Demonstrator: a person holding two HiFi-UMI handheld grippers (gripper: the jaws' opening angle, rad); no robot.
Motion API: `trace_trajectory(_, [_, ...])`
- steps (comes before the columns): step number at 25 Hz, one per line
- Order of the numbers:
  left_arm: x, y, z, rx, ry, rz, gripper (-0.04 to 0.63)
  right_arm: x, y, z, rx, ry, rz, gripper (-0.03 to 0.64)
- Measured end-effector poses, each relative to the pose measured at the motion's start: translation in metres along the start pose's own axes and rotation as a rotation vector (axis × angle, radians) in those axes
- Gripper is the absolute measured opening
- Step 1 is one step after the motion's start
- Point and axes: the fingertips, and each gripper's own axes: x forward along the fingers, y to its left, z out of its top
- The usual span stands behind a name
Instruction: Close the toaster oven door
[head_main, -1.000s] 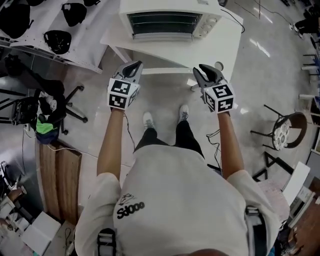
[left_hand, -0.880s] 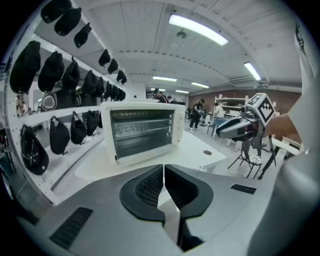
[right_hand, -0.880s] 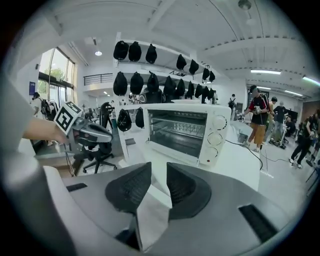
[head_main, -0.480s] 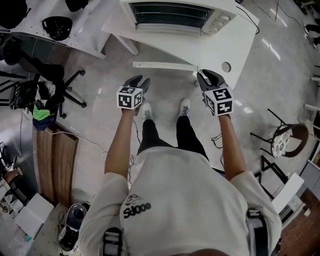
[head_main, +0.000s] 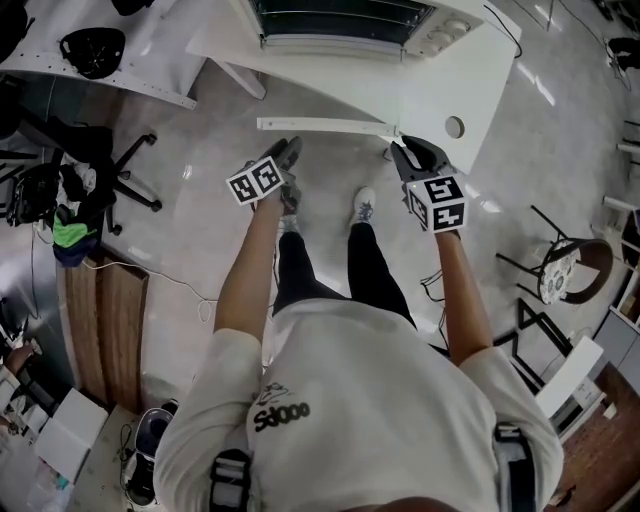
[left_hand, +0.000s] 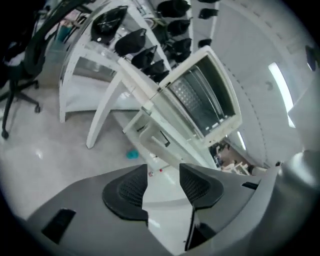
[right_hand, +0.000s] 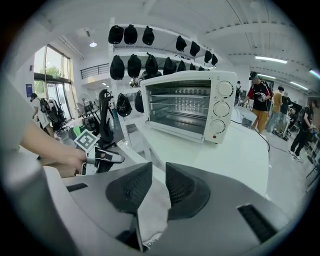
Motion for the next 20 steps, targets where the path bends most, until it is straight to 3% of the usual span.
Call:
trace_trajectory(5, [0.021,0.008,-0.003,-0.217,-0.048,-0.041,0.239,0.002,-0.001,0.001,0.001,0.011,-0.006,0.075])
trace_trajectory(10, [0.031,0.014,0.01,-0.429,-0.196,-0.101,0.244,0.006,-0.005,0.0,0.005,0.014,-0.006,0.084])
trace_trajectory(14, [0.033,0.013,0.011,-0.479,-0.225,-0.12,0.229,0.006,-0.003,-0.001,0.021,0.018,0.007,0.152])
trace_trajectory(20, [0.029,-0.001,0.019,-0.478,-0.267,-0.198,0.098,0.004,-0.004,0.012,0.022,-0.003,-0.004,0.173])
